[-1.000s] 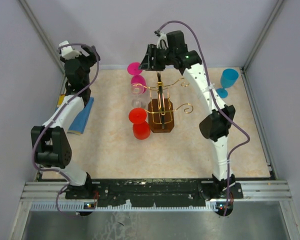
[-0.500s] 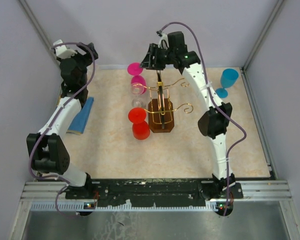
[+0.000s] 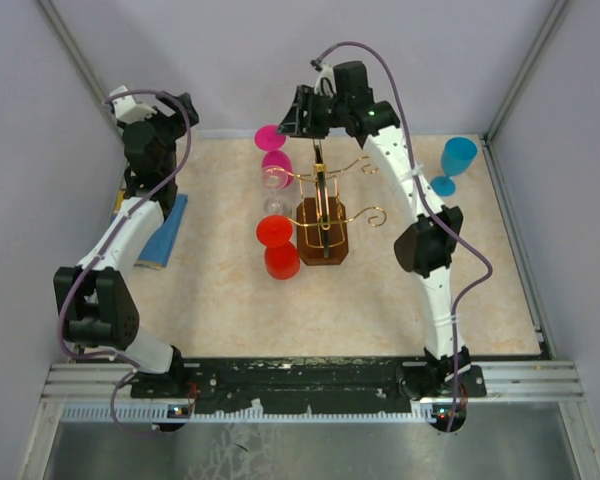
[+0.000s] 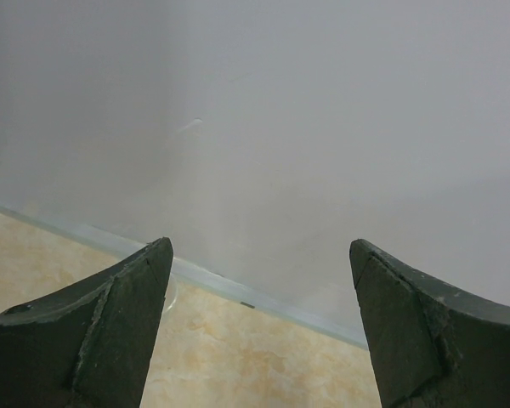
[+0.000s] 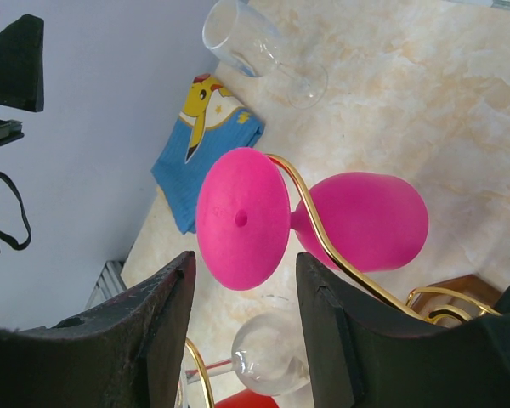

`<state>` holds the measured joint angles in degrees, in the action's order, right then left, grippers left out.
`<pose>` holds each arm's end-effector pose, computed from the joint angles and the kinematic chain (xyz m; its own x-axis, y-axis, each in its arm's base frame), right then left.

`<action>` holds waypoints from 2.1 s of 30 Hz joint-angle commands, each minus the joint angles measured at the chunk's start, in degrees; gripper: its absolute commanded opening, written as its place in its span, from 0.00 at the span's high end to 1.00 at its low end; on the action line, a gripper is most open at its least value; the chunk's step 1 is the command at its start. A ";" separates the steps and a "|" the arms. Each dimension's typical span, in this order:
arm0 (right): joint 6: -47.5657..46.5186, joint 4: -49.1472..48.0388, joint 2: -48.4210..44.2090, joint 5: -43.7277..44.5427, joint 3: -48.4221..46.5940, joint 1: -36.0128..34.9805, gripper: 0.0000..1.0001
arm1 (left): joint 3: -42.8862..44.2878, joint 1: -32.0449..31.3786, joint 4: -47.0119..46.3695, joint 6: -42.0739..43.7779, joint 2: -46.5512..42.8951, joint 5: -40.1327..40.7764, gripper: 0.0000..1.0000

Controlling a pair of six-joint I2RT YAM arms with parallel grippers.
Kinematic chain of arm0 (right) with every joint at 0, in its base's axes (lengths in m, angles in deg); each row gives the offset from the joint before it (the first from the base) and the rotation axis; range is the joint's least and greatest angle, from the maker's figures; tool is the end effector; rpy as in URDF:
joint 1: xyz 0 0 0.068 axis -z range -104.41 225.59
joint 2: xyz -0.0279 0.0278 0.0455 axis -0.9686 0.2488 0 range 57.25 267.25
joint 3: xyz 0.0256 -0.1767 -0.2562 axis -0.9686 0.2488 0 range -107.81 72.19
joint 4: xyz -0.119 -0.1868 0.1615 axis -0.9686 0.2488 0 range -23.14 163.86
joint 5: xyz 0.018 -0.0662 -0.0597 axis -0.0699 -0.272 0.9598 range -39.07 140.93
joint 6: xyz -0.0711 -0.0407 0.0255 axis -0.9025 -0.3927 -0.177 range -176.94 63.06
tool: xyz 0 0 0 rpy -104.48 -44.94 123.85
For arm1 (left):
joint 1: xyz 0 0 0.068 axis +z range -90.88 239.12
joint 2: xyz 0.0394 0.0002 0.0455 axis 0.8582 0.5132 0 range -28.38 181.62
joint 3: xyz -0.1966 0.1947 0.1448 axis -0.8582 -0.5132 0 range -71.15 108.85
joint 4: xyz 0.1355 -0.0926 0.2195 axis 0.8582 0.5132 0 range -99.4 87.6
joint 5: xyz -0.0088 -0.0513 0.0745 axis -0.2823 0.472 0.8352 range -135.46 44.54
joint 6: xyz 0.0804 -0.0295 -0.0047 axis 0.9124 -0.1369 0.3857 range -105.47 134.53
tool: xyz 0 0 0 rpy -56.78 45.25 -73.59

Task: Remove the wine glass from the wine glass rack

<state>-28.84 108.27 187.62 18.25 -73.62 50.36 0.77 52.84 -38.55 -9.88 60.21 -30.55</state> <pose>0.5020 0.2818 0.4120 -0.7251 0.0964 -0.6818 -0.5175 0.5769 0.6320 0.4205 -0.0267 0.4330 0.2550 -0.4297 -0.8662 -0.0425 0.8900 -0.4540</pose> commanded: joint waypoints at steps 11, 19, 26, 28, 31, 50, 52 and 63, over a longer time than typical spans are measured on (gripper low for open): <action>-0.83 -0.40 2.17 -1.15 -4.39 -2.09 0.49 | -1.90 0.16 -2.55 -0.73 -2.53 0.20 0.08; -0.55 -0.54 2.52 -1.34 -4.44 -2.28 0.54 | -2.47 0.56 -2.67 -1.65 -2.51 0.11 0.08; 0.50 -1.51 3.46 -1.73 -4.39 -2.28 0.56 | -2.92 0.74 -2.63 -1.97 -2.84 0.27 0.08; 0.77 -1.87 3.72 -1.90 -4.43 -2.28 0.60 | -2.98 0.76 -2.67 -1.97 -2.82 0.34 0.08; 0.86 -2.03 3.76 -1.94 -4.48 -2.28 0.65 | -2.88 0.88 -2.67 -1.96 -2.79 0.29 0.08; 2.36 -5.34 -0.40 -3.60 0.89 -1.04 1.00 | -3.73 1.10 -3.02 -1.96 -3.08 -0.03 0.07; 2.78 -6.08 -1.14 -4.34 2.02 -0.89 1.00 | -3.72 1.08 -3.02 -1.98 -3.00 0.02 0.07; 4.56 -9.70 -5.16 -8.77 7.05 -0.87 1.00 | -3.81 1.19 -3.11 -2.31 -3.08 -0.18 0.07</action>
<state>-25.76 100.60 188.21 12.96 -68.33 49.53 -2.70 53.71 -39.42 -11.63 59.25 -30.50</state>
